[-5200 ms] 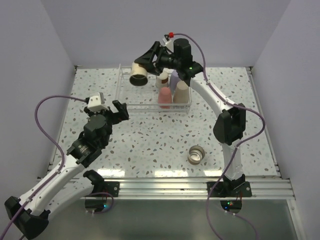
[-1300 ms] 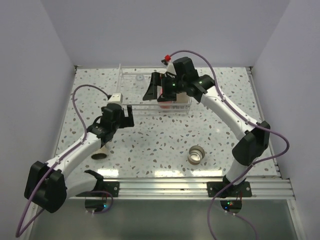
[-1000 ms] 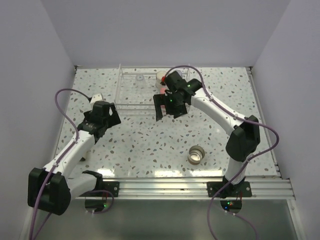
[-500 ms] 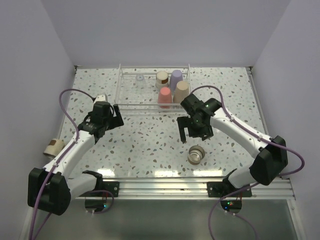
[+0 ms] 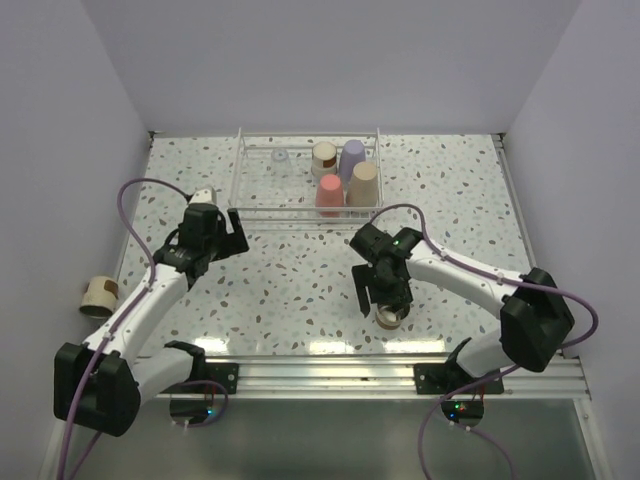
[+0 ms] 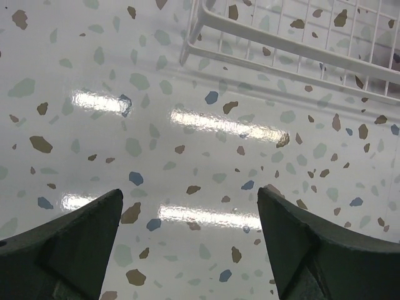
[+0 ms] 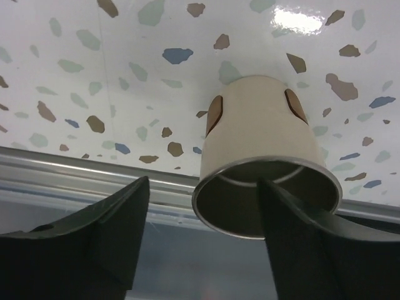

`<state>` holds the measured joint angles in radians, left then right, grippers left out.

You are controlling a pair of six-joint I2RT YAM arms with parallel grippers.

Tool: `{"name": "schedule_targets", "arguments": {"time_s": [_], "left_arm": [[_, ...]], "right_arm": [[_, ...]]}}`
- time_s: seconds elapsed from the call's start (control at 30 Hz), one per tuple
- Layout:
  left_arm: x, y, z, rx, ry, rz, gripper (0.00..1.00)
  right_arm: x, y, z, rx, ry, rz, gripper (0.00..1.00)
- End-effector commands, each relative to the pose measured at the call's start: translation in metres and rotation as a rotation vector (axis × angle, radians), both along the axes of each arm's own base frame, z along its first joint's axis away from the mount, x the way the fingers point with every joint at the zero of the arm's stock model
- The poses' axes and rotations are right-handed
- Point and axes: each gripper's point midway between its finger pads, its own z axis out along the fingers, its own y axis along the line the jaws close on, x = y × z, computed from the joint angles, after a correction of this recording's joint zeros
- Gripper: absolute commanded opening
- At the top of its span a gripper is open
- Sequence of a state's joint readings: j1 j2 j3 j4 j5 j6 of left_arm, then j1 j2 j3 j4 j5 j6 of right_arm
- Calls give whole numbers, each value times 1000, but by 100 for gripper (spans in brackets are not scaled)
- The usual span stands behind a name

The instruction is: Load the cups into the dish rack

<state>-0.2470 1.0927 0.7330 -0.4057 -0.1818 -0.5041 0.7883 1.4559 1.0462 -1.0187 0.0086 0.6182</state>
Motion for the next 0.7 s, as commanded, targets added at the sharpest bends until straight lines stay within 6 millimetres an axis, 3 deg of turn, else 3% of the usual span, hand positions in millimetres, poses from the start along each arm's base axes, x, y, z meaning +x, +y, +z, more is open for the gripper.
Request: {"name": "schedule_targets", "arguments": {"time_s": [0.0,0.07,0.43,0.53,0.6,0.63,0.67], "left_arm": [[1,-4,13,-19,-58,-31,92],[-2,-5,11,-27,-57,-38,92],[1,-21,24,-90,-95,-108,91],[3,-36,31,-136,-93,-174,92],[10,-42,43,-148,-116,-205,94],[13,-49,51,-168,-142,-237,98],[16,-53,59,-182,-167,-250,100]], "right_arm": [[5,5,-14,14,-20,-39,69],[5,4,-23,-1,-18,-39,67],[19,7,-20,-37,-52,-10,3],[31,17,-2,-12,-80,7,0],[50,34,25,34,-139,20,0],[65,44,52,61,-190,39,0],[72,50,66,72,-216,50,0]]}}
